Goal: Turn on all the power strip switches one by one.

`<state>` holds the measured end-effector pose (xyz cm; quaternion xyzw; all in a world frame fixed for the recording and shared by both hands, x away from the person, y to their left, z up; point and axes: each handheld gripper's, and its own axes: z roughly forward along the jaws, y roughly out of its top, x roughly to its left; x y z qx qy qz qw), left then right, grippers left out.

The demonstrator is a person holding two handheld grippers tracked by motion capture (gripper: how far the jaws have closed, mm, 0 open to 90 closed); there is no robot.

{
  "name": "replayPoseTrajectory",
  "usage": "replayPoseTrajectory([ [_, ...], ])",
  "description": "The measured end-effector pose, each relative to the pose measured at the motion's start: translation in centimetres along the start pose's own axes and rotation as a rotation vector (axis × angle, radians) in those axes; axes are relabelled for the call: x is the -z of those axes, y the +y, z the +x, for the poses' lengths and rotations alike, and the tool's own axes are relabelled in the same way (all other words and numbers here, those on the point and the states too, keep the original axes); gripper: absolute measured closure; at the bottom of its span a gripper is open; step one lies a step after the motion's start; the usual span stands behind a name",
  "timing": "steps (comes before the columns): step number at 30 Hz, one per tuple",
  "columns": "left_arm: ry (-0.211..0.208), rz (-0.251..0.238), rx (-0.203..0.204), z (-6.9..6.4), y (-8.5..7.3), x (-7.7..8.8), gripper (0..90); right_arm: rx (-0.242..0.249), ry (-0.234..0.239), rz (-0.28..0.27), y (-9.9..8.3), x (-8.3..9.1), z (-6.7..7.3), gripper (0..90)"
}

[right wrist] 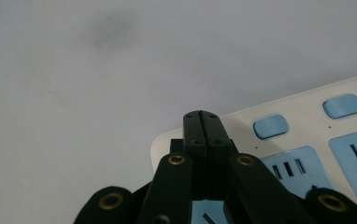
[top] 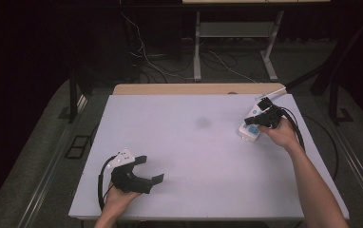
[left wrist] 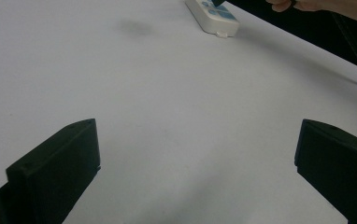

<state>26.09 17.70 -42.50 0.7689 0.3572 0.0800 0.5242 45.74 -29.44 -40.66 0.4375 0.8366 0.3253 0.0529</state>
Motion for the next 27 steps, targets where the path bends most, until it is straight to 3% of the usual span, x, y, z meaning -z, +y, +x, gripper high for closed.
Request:
replayPoseTrajectory([
  [11, 0.002, -0.001, -0.003, 0.1, 0.0, 0.2, 0.0, -0.014, -0.005, 0.018, 0.0, -0.8, 0.1, 90.0],
  [16, 0.002, 0.002, -0.004, 0.0, 0.0, 0.1, 0.0, 0.023, -0.007, 0.048, 0.0, -0.8, 0.4, 90.0],
  [22, -0.001, 0.006, -0.009, 0.0, 0.0, 0.0, 0.0, -0.010, 0.012, 0.029, 0.0, -1.0, 0.0, 90.0],
  [25, 0.002, 0.005, -0.006, 0.0, 0.0, 0.0, 0.0, -0.010, 0.040, 0.034, -0.1, -1.2, 0.0, 90.0],
  [27, 0.002, 0.004, -0.004, 0.1, 0.0, 0.1, 0.0, 0.003, 0.031, 0.037, 0.0, -1.2, 0.2, 90.0],
])
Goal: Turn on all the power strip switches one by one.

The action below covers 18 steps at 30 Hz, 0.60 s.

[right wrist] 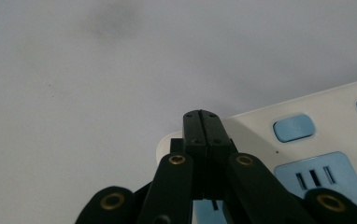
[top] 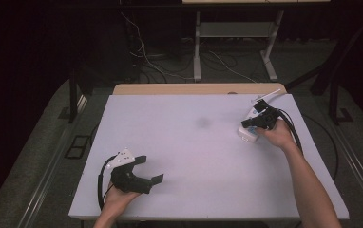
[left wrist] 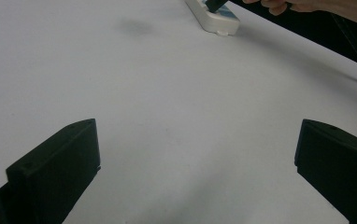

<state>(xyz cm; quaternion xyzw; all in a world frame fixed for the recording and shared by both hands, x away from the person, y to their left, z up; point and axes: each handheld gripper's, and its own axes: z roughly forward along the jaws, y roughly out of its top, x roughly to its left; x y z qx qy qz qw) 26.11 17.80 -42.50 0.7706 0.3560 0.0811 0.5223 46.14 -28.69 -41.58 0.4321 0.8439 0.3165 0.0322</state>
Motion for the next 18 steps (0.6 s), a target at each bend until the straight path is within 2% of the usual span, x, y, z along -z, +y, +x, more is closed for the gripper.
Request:
replayPoseTrajectory([
  [3, -0.001, -0.004, 0.001, 0.04, 0.00, 0.10, 0.0, -0.020, 0.003, -0.014, -0.02, -0.11, -0.11, 90.0],
  [8, -0.002, -0.004, 0.000, 0.08, 0.01, 0.18, 0.0, -0.024, 0.005, -0.007, -0.08, -0.14, -0.32, 90.0],
  [10, -0.002, -0.006, 0.000, 0.03, 0.01, 0.21, 0.0, -0.034, 0.018, -0.013, -0.16, -0.14, -0.51, 90.0],
  [15, -0.003, -0.006, 0.003, 0.18, -0.02, 0.22, 0.0, 0.017, -0.017, -0.012, -0.12, -0.09, 0.05, 90.0],
  [18, -0.004, -0.012, 0.012, 0.21, 0.01, 0.23, 0.0, 0.005, -0.013, -0.005, -0.02, -0.06, 0.05, 90.0],
])
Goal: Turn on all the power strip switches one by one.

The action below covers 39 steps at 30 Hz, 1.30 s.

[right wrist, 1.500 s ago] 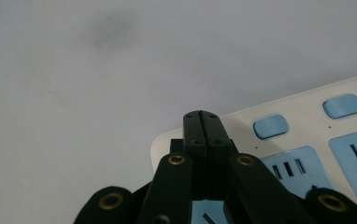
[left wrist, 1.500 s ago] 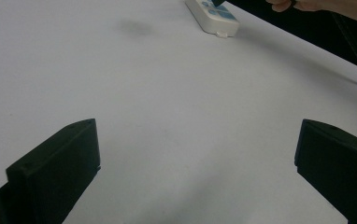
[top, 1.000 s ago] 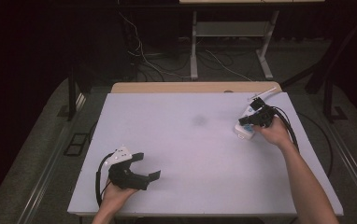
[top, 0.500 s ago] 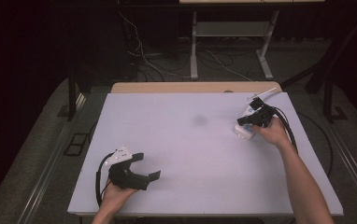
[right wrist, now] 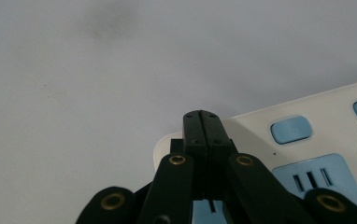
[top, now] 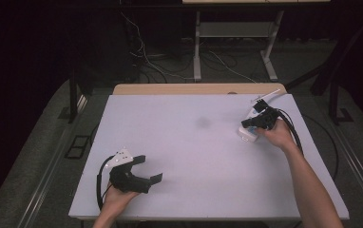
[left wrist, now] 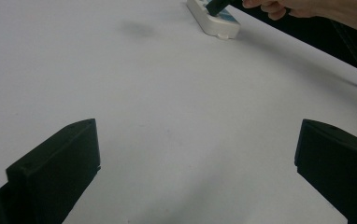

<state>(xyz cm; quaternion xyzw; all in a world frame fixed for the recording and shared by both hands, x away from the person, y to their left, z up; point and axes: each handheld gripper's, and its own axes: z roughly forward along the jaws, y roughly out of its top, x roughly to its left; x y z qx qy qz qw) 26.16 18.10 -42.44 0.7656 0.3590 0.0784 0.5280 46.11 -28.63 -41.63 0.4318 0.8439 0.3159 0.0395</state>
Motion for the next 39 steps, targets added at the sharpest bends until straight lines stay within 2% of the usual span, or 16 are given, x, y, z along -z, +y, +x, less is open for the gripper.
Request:
replayPoseTrajectory([
  [1, -0.001, 0.000, 0.001, 0.0, 0.0, 0.0, 0.0, -0.002, 0.015, -0.009, 0.0, 0.0, -0.1, 90.0],
  [3, -0.002, 0.004, 0.000, 0.0, 0.0, -0.1, 0.0, -0.004, 0.005, -0.007, 0.1, 0.2, -0.2, 90.0],
  [4, -0.003, 0.005, 0.001, 0.0, 0.0, -0.2, 0.0, -0.024, 0.012, -0.032, 0.1, 0.5, -0.6, 90.0],
  [7, -0.004, 0.006, 0.001, 0.0, 0.0, -0.2, 0.0, -0.045, 0.014, -0.059, 0.1, 1.0, -1.0, 90.0],
  [12, -0.003, 0.003, 0.004, 0.0, 0.0, -0.2, 0.0, -0.067, -0.008, -0.066, 0.5, 2.1, -1.9, 90.0],
  [25, 0.003, 0.007, 0.007, 0.2, -0.1, -0.2, 0.0, -0.076, -0.051, -0.078, 1.8, 4.4, -3.4, 90.0],
  [34, 0.008, 0.003, 0.013, 0.2, -0.1, -0.2, 0.0, -0.078, -0.042, -0.068, 2.0, 4.0, -4.0, 90.0],
  [39, 0.008, 0.003, 0.012, 0.2, -0.1, -0.2, 0.0, -0.081, -0.043, -0.041, 1.8, 3.3, -4.1, 90.0],
])
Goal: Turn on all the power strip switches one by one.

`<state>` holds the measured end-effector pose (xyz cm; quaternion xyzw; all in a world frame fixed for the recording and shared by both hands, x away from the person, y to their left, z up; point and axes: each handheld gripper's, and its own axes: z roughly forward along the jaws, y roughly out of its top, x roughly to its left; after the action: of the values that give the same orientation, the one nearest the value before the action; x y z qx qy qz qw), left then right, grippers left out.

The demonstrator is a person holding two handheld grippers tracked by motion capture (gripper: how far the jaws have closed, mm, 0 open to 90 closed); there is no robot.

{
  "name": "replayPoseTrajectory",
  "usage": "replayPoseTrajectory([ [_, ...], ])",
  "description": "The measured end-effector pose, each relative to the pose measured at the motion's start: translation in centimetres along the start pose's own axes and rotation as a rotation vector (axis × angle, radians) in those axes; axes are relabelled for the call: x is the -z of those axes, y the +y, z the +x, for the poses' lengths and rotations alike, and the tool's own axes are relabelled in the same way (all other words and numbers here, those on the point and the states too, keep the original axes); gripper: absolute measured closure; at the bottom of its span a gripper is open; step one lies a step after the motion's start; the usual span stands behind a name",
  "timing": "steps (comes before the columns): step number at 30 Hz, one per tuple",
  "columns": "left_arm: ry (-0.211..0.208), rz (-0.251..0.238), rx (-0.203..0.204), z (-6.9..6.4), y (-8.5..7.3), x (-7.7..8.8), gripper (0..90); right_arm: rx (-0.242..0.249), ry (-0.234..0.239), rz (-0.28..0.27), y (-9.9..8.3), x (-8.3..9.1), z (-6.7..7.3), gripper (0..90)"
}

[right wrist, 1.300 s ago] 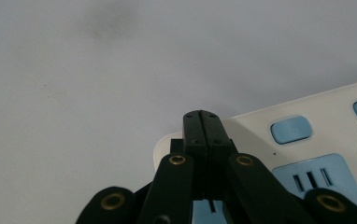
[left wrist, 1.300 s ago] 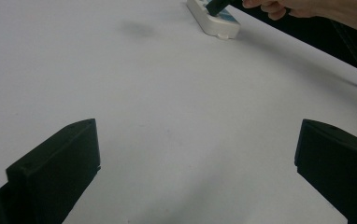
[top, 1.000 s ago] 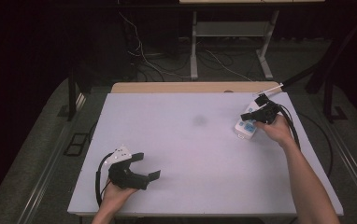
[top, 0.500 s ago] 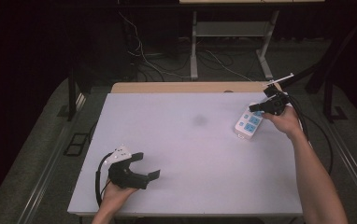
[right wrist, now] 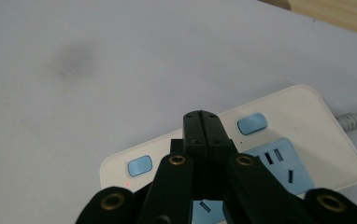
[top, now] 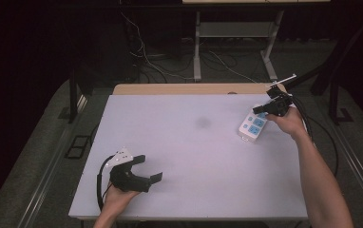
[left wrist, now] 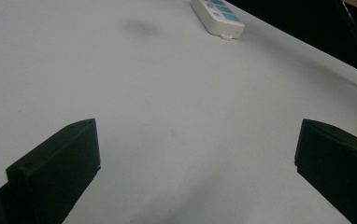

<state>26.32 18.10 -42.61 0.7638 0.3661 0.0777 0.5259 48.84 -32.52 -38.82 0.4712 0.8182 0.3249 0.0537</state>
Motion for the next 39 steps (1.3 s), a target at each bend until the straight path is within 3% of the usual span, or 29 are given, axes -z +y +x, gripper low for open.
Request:
replayPoseTrajectory([
  [8, 0.000, 0.001, -0.001, 0.0, 0.0, 0.0, 0.0, 0.006, 0.002, 0.031, -0.2, -1.1, 0.3, 90.0],
  [13, 0.000, -0.001, -0.003, 0.0, 0.0, 0.0, 0.0, -0.017, 0.005, 0.036, -0.5, -1.9, 0.0, 90.0],
  [21, 0.001, -0.001, -0.001, 0.0, 0.0, 0.0, 0.0, 0.008, -0.016, 0.058, -0.3, -2.6, 0.5, 90.0],
  [33, -0.001, 0.009, -0.007, -0.1, 0.0, 0.0, 0.0, 0.027, -0.040, 0.058, -0.3, -2.6, 0.4, 90.0],
  [39, 0.000, 0.010, -0.004, 0.0, -0.1, -0.1, 0.0, 0.009, -0.027, 0.042, -0.6, -2.6, 0.1, 90.0],
])
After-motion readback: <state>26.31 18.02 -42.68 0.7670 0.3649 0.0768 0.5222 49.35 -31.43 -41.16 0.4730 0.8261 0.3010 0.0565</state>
